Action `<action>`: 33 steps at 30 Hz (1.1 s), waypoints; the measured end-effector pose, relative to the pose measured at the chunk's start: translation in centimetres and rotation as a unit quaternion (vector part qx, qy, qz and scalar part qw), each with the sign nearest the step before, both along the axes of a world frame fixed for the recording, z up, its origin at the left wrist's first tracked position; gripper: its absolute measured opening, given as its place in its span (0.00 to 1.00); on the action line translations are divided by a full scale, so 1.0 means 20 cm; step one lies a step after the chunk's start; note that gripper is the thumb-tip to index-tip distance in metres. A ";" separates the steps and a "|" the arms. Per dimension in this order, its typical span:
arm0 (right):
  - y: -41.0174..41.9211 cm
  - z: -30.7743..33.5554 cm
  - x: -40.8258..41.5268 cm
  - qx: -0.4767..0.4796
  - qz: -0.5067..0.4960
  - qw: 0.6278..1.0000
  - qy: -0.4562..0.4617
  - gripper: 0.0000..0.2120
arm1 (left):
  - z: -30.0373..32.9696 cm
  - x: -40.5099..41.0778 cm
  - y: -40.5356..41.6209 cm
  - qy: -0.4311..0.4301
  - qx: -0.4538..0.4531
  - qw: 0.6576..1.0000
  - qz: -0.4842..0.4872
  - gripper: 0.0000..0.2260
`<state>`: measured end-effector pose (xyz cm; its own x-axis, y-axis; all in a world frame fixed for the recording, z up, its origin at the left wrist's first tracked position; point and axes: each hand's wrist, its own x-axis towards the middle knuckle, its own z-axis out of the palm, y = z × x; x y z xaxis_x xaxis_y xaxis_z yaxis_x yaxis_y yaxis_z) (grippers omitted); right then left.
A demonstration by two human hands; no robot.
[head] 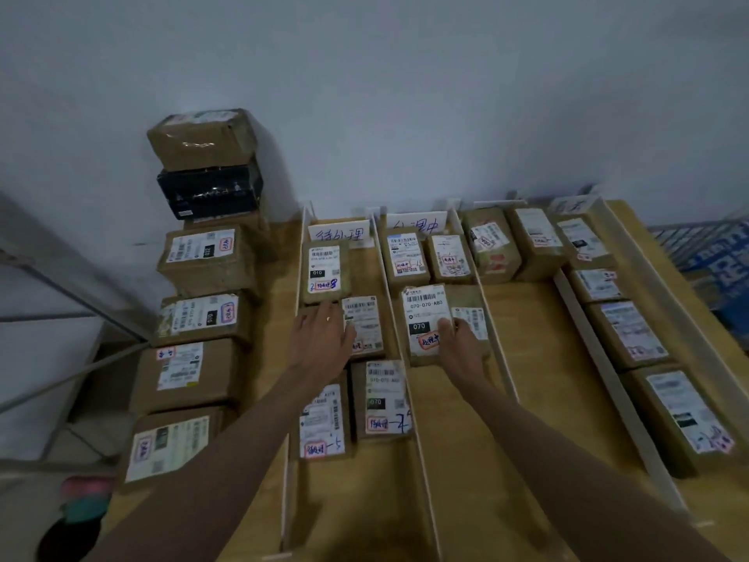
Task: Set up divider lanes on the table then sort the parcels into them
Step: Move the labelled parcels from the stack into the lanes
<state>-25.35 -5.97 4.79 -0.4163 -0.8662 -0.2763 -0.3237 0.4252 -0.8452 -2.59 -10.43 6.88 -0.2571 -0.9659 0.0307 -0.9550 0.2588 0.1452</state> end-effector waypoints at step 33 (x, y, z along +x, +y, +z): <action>-0.53 -0.34 -0.06 0.179 0.128 0.961 0.168 0.12 | -0.13 -0.03 -0.24 0.009 0.024 0.994 0.109 0.15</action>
<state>-26.49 -16.65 -2.03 -0.3196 -0.8271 -0.4623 -0.6864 0.5384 -0.4889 -3.14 -15.31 4.31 -0.0413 -0.9990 -0.0142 -0.9846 0.0383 0.1707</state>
